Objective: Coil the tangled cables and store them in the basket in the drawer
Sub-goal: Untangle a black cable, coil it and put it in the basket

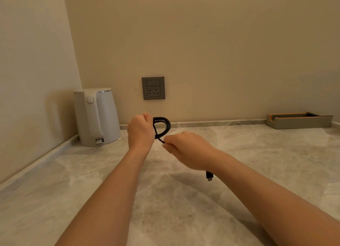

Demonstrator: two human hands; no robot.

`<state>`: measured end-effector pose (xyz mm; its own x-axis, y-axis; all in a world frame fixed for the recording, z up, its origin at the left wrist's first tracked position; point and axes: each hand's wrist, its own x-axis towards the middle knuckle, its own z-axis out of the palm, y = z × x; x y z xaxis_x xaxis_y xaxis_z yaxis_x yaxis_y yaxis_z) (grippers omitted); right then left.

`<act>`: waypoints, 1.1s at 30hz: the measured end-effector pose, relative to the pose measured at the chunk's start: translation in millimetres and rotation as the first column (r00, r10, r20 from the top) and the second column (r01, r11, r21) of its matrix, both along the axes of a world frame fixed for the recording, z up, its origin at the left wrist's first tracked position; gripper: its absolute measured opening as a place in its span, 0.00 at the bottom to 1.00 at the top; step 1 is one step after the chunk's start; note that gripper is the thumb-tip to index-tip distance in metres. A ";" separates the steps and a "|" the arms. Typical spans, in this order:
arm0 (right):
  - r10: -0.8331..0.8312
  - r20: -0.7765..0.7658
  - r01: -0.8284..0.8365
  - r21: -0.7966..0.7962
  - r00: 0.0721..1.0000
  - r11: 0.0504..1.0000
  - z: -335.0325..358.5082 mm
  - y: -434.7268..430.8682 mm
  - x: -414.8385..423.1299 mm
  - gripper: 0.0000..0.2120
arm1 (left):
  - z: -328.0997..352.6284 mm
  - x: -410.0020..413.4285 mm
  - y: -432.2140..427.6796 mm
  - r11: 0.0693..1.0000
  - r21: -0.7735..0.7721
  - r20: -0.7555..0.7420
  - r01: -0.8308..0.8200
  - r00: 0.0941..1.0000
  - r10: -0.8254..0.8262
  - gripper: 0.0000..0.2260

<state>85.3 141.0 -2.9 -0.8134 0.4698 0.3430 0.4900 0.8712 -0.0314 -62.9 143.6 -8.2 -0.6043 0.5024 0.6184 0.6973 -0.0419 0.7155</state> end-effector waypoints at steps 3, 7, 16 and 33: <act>-0.046 -0.056 0.058 0.229 0.997 0.972 5.9 9.8 7.9 0.14 | -0.3 3.7 0.7 0.997 -0.063 -0.146 0.035 0.988 -0.044 0.24; -0.054 -0.182 0.100 0.256 0.982 0.962 7.6 23.0 17.6 0.13 | -2.3 9.2 4.8 0.947 -0.284 -0.287 0.148 0.930 -0.232 0.23; 0.004 -0.547 -0.251 -0.376 0.837 0.892 5.7 55.6 38.2 0.17 | 3.2 30.2 4.6 0.720 -0.374 -0.050 0.584 0.763 -0.644 0.22; -0.150 -0.377 -0.022 -0.416 0.914 0.909 -11.8 25.2 -0.7 0.11 | 14.2 28.6 -2.8 0.843 0.134 0.524 0.521 0.685 -0.507 0.15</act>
<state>84.6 166.2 -14.7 -0.6151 0.6824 0.3950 0.4159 0.7064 -0.5728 -34.2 140.8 6.1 -0.4671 0.8416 0.2713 0.0912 -0.2593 0.9615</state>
